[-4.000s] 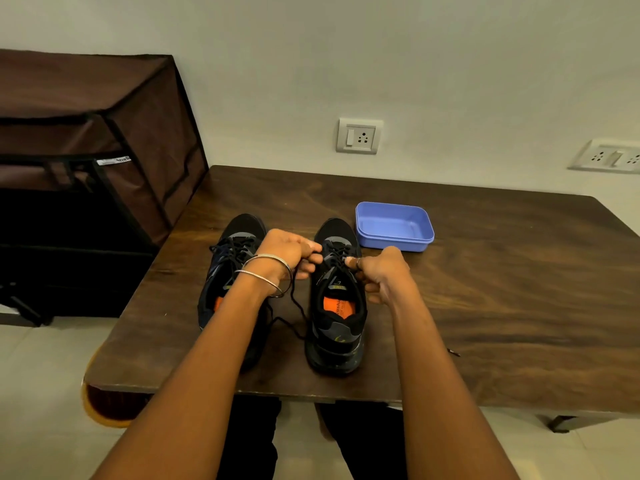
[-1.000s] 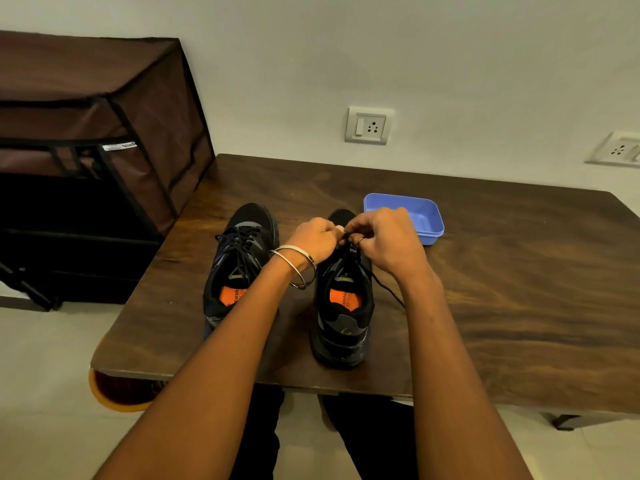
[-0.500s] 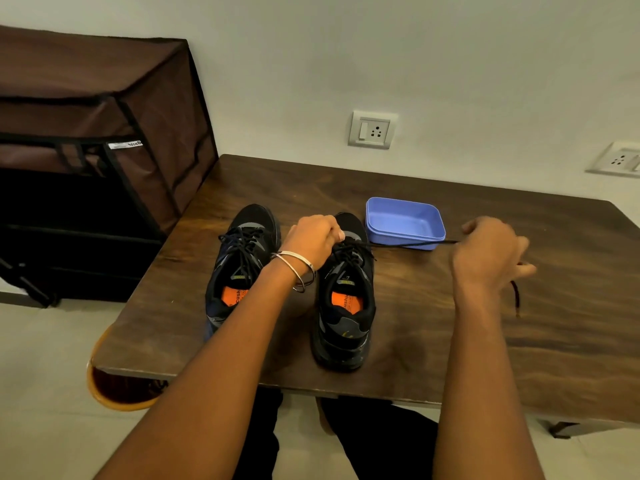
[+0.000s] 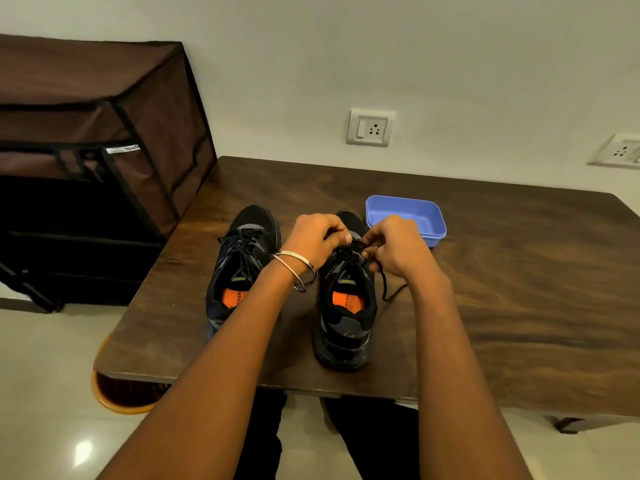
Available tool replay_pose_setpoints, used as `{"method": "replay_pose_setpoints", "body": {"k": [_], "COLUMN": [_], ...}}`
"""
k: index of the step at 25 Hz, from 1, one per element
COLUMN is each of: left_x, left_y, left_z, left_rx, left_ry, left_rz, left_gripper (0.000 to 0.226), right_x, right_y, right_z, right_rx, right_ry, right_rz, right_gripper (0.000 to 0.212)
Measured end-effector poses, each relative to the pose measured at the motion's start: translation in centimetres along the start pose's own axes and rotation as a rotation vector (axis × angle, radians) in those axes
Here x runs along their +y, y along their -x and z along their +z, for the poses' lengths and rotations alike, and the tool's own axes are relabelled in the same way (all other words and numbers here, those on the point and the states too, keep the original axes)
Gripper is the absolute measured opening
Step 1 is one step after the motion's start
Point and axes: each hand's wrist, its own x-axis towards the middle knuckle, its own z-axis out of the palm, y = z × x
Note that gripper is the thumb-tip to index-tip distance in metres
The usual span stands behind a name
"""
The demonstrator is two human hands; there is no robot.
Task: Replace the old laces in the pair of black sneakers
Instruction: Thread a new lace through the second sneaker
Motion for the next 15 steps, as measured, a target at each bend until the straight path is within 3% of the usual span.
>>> {"method": "replay_pose_setpoints", "body": {"k": [5, 7, 12, 15], "left_x": [-0.6, -1.6, -2.5, -1.9], "left_y": [0.4, 0.9, 1.1, 1.0], "left_z": [-1.7, -1.9, -1.8, -1.4], "left_rx": [-0.161, -0.212, -0.309, -0.322], "left_ry": [-0.042, -0.094, -0.24, -0.186], "left_rz": [0.002, -0.052, -0.211, -0.194], "left_gripper": [0.01, 0.008, 0.009, 0.013], "right_x": [1.8, 3.1, 4.2, 4.1], "right_y": [1.0, 0.7, 0.8, 0.9], "right_z": [-1.4, -1.2, -1.0, -1.1], "right_rx": [-0.015, -0.038, -0.045, -0.116], "right_ry": [-0.264, -0.252, -0.115, -0.102], "right_rz": [0.108, 0.157, 0.238, 0.156], "right_gripper": [0.033, 0.039, 0.022, 0.01]}}
